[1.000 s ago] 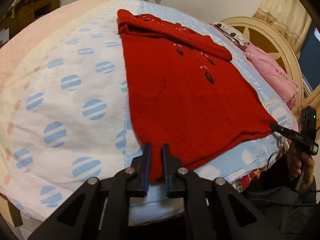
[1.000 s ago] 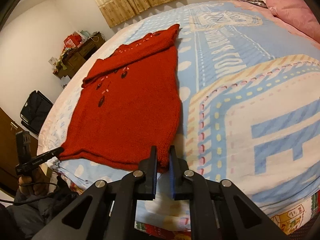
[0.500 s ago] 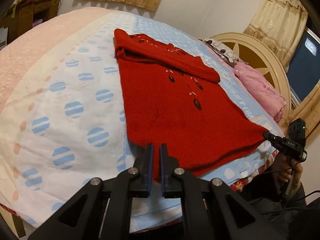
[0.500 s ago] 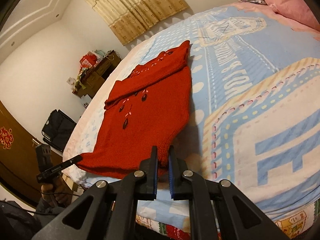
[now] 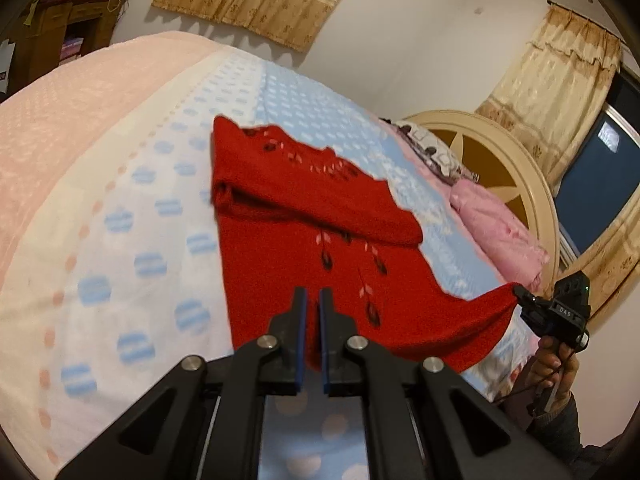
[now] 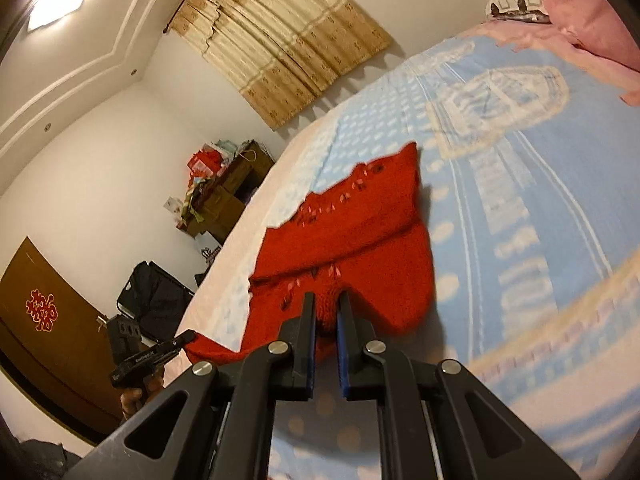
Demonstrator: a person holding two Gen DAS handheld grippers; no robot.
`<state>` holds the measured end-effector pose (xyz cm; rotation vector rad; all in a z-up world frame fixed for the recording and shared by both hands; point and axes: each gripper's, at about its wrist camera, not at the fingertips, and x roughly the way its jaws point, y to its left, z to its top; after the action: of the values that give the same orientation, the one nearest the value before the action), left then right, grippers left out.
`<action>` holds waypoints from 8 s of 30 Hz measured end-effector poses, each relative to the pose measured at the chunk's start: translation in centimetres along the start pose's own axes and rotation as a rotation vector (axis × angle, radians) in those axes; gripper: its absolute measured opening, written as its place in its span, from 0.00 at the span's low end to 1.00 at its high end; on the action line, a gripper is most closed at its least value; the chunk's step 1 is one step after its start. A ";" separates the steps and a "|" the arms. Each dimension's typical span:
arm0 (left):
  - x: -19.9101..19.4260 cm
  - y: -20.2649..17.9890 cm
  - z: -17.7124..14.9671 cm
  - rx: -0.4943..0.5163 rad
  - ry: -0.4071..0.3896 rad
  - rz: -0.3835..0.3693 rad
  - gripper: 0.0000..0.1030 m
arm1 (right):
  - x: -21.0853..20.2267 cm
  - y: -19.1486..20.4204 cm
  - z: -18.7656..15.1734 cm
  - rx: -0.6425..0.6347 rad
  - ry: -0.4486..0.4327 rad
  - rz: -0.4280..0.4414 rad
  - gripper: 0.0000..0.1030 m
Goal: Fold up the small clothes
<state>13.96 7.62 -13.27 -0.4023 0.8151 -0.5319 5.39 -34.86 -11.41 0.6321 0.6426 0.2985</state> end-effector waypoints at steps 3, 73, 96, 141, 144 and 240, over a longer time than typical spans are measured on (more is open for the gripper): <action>0.9 0.4 1.9 -0.006 -0.008 -0.001 0.05 | 1.4 0.4 2.2 -0.012 -0.007 -0.001 0.08; 18.0 9.7 19.2 0.052 0.061 0.282 0.60 | 29.9 -10.3 22.9 -0.025 0.157 -0.300 0.63; 20.6 7.8 19.4 0.149 0.064 0.305 0.15 | 34.0 -6.6 22.2 -0.344 0.197 -0.436 0.00; 20.8 8.6 20.6 0.094 0.040 0.398 0.42 | 34.1 -7.2 23.4 -0.317 0.172 -0.514 0.63; 17.5 6.9 19.7 0.125 -0.011 0.378 0.60 | 30.5 -4.5 22.1 -0.362 0.151 -0.419 0.63; 10.7 8.9 9.9 0.063 -0.056 0.412 1.00 | 27.3 14.3 -2.3 -0.981 0.229 -0.399 0.58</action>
<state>30.28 9.77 -17.94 -0.1813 0.7983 -0.1613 23.93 -10.66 -16.43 -0.4741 0.7307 0.2727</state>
